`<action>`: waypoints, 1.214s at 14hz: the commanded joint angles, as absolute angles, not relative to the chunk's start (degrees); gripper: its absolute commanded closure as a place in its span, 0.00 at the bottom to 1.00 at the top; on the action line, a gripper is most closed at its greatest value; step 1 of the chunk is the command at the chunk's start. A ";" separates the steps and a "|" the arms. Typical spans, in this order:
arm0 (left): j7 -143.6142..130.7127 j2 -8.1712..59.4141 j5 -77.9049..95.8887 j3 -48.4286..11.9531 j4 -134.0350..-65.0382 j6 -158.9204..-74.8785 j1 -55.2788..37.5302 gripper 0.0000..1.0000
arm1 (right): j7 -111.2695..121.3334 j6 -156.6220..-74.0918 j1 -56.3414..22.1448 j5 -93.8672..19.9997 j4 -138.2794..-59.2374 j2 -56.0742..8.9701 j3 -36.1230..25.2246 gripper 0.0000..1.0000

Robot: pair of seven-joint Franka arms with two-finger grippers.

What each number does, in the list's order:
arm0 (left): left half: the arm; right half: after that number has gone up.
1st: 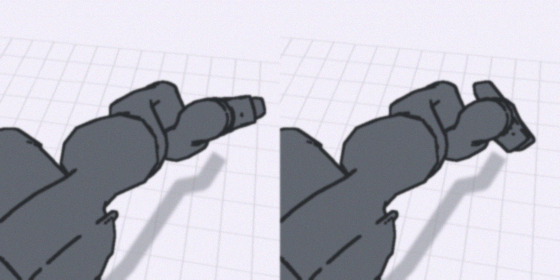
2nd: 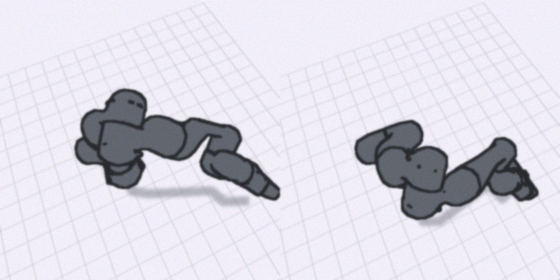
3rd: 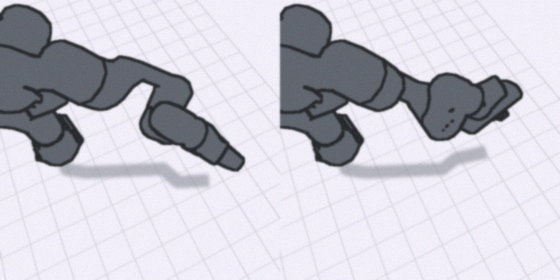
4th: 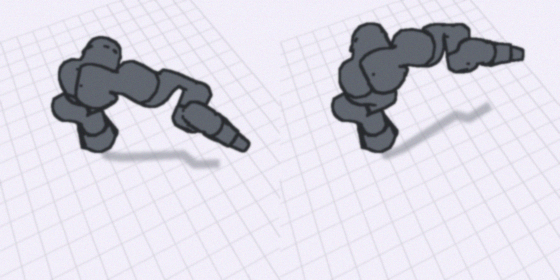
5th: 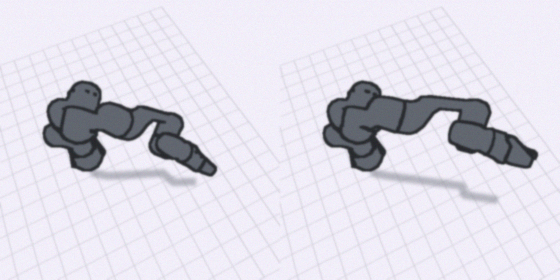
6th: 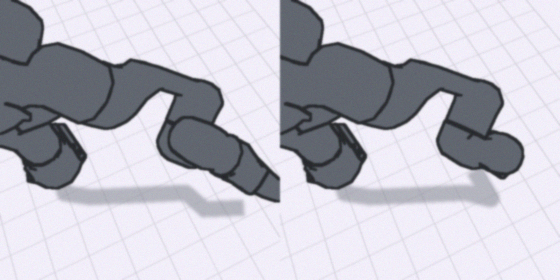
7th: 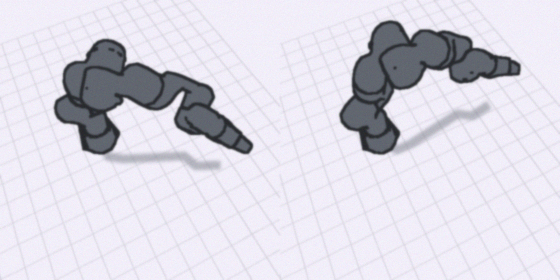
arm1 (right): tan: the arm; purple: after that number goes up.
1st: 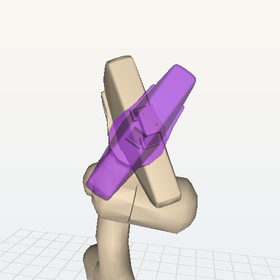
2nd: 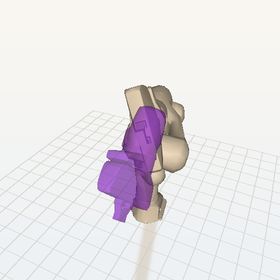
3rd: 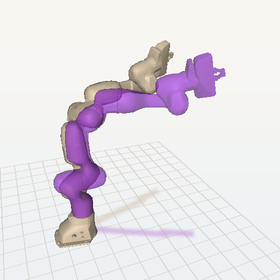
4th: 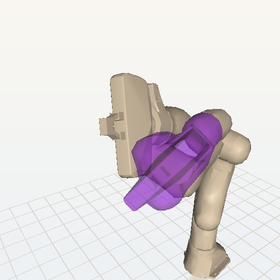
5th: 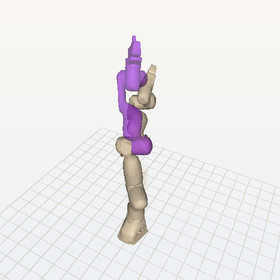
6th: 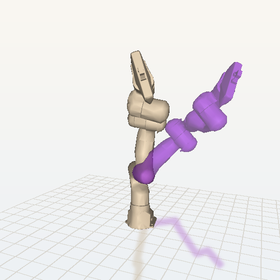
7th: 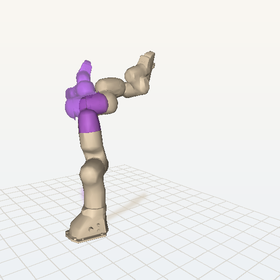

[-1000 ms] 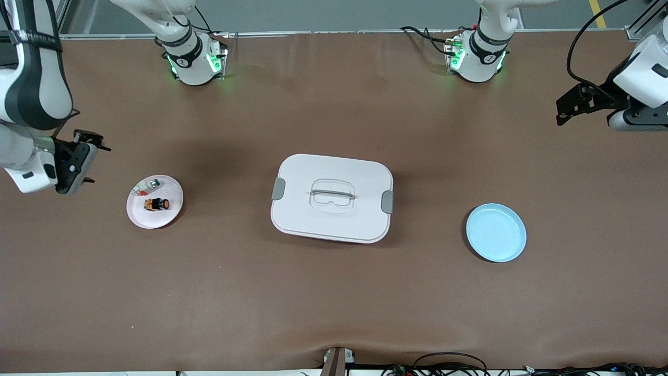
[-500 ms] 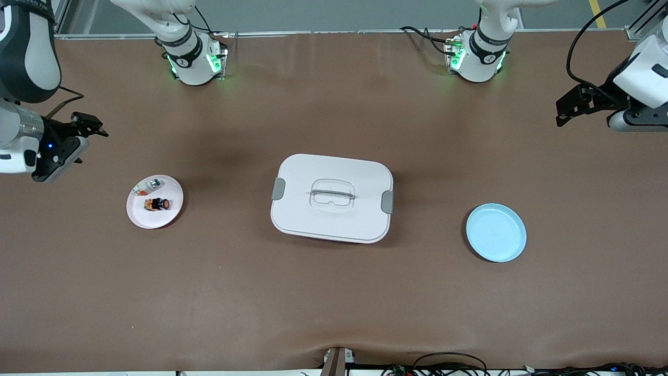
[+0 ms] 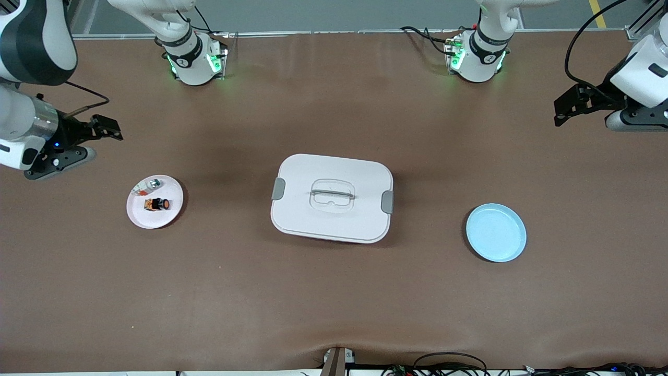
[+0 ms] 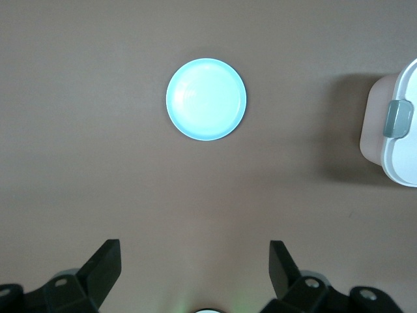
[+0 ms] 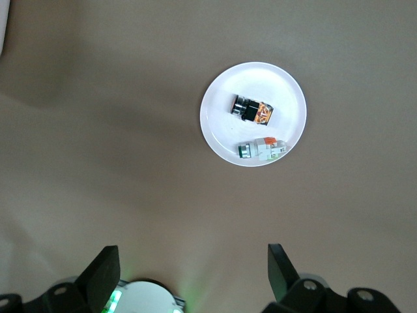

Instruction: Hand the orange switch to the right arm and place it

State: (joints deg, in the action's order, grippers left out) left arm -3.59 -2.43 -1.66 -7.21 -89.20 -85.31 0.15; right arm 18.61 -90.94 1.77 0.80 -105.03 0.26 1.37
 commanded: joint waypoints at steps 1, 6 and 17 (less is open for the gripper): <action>-2.46 -3.69 -0.61 -7.03 -90.18 -85.61 0.09 0.00 | 9.77 -88.86 -0.96 2.11 -102.49 0.44 1.14 0.00; -2.46 -3.69 -0.53 -7.03 -90.09 -85.61 0.00 0.00 | 9.32 -85.35 0.35 2.02 -93.54 -1.84 0.62 0.00; -2.37 -3.60 -0.61 -7.56 -90.09 -85.69 0.00 0.00 | -0.18 -83.06 2.72 1.14 -83.50 -2.28 0.62 0.00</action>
